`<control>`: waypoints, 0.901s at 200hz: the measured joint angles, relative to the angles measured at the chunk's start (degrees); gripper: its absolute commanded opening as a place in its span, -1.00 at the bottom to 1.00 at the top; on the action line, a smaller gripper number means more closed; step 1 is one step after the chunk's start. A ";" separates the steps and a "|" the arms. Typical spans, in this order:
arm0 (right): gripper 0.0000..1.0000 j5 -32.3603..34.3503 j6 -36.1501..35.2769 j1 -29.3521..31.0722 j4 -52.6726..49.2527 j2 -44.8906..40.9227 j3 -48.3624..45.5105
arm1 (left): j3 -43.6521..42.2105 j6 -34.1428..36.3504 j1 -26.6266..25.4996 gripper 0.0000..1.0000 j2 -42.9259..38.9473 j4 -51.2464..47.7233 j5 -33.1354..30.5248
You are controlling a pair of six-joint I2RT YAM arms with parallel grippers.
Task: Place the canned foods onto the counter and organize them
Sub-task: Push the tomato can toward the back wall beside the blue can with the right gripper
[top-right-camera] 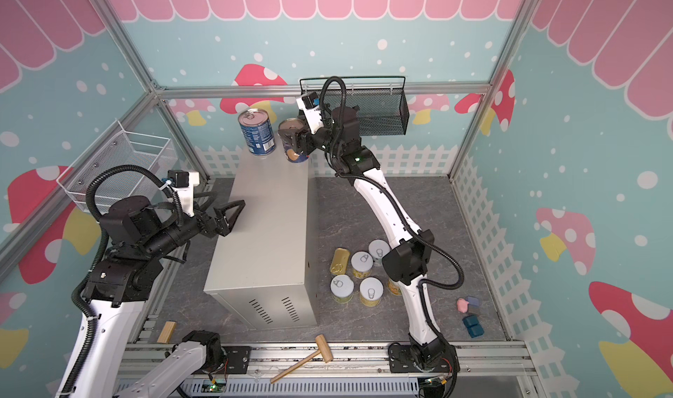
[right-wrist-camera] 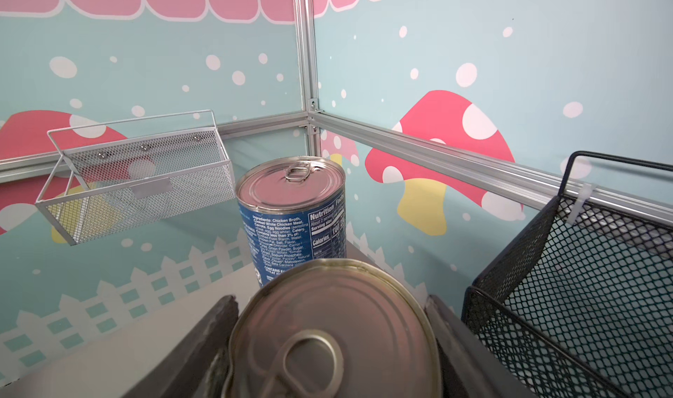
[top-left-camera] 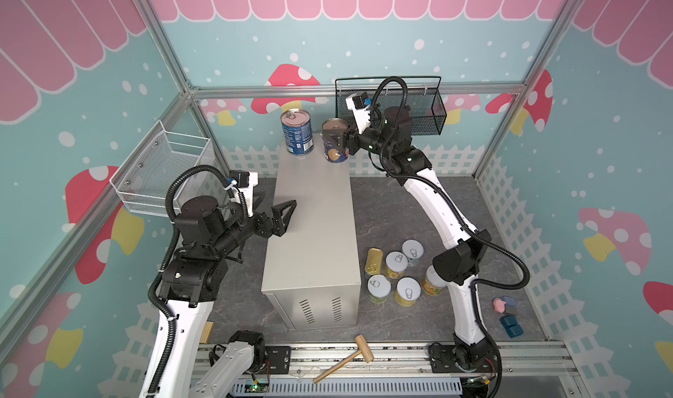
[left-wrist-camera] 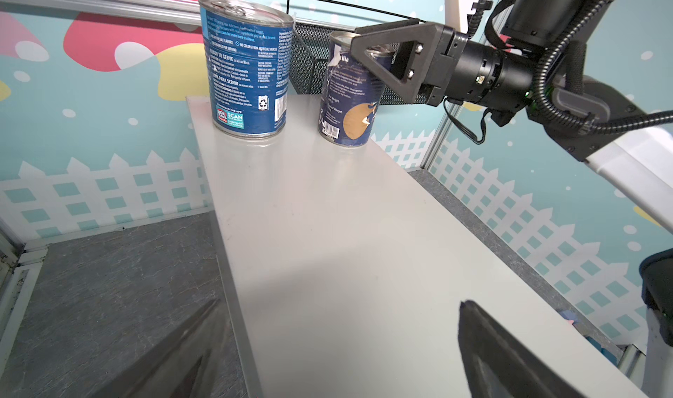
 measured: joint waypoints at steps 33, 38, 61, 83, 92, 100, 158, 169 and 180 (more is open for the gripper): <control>0.63 -0.52 0.81 -0.09 1.86 1.11 0.70 | 0.00 -0.02 0.00 0.98 0.20 0.02 0.02; 0.66 -0.50 0.79 -0.09 1.86 1.11 0.70 | 0.00 -0.02 0.00 0.98 0.24 0.02 0.02; 0.76 -0.26 0.33 -0.11 0.02 1.11 0.63 | -0.02 -0.02 0.00 0.98 0.39 0.02 0.04; 0.83 0.13 -0.46 -0.22 -2.08 1.07 0.48 | -0.11 -0.04 0.00 0.98 0.44 0.07 0.04; 0.84 0.17 -0.90 -0.26 -2.67 1.01 0.46 | -0.24 -0.04 0.00 0.98 0.42 0.15 0.04; 0.85 0.20 -1.18 -0.28 -3.15 0.94 0.46 | -0.33 -0.04 0.00 0.99 0.42 0.20 0.04; 0.56 0.52 -2.58 -0.31 -5.05 -1.79 -2.78 | -0.85 -0.04 0.00 0.98 -0.22 0.42 0.04; 0.46 0.63 -2.78 -0.28 -5.01 -1.99 -3.15 | -0.87 -0.04 0.00 0.98 -0.42 0.42 0.04; 0.38 0.63 -3.04 -0.31 -4.83 -2.01 -3.23 | -0.87 -0.04 0.00 0.98 -0.57 0.39 0.04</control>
